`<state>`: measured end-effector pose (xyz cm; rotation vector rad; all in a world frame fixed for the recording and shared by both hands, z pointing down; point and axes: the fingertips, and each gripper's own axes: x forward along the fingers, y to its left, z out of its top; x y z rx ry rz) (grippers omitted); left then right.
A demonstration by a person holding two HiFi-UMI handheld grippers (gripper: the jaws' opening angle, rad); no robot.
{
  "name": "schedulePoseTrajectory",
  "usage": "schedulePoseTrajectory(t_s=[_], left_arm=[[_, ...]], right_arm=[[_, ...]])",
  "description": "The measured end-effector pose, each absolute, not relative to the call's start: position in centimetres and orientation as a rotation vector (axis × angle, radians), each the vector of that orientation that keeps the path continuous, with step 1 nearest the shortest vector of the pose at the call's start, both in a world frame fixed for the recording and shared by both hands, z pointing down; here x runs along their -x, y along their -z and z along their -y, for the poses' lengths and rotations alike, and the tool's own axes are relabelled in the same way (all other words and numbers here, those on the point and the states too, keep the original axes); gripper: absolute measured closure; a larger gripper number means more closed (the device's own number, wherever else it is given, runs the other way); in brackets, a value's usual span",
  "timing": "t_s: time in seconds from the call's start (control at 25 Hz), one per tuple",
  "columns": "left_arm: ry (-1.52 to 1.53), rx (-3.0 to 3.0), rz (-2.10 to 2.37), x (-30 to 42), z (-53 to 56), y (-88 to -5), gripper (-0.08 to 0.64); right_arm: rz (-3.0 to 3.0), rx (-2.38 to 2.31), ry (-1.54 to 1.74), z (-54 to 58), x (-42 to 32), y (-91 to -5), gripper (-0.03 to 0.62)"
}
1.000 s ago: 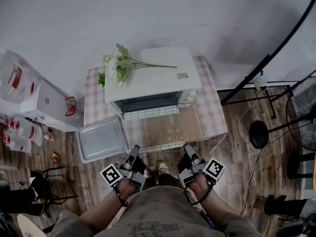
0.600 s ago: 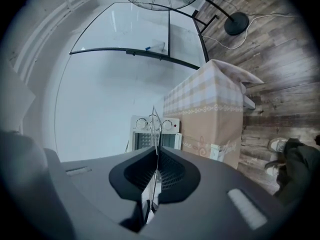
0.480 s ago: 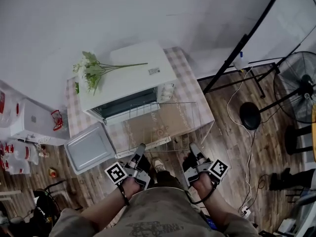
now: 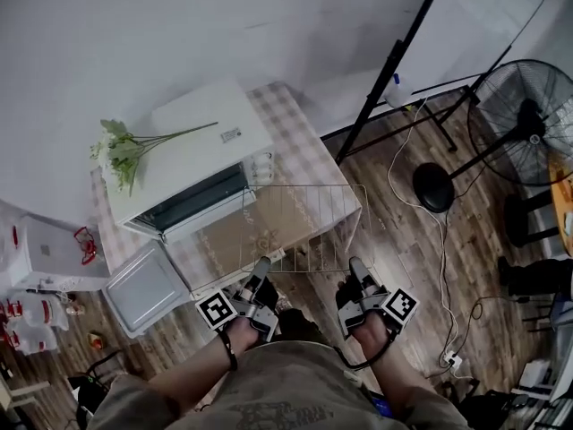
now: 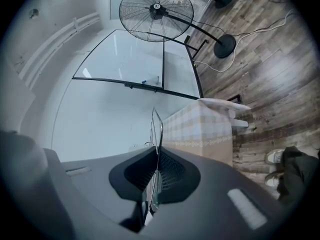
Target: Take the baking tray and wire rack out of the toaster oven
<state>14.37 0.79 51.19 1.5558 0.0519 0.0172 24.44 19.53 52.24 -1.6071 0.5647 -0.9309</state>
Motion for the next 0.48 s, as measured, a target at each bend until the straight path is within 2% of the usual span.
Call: schedulePoseTrajectory(t_s=[0.48], left_arm=[[-0.187,-1.575,-0.051,-19.8,-3.6,-58.1,0.545]], right_arm=[[-0.445,1.676,0.873,-22.9,-29.7,-56.9,0.568]])
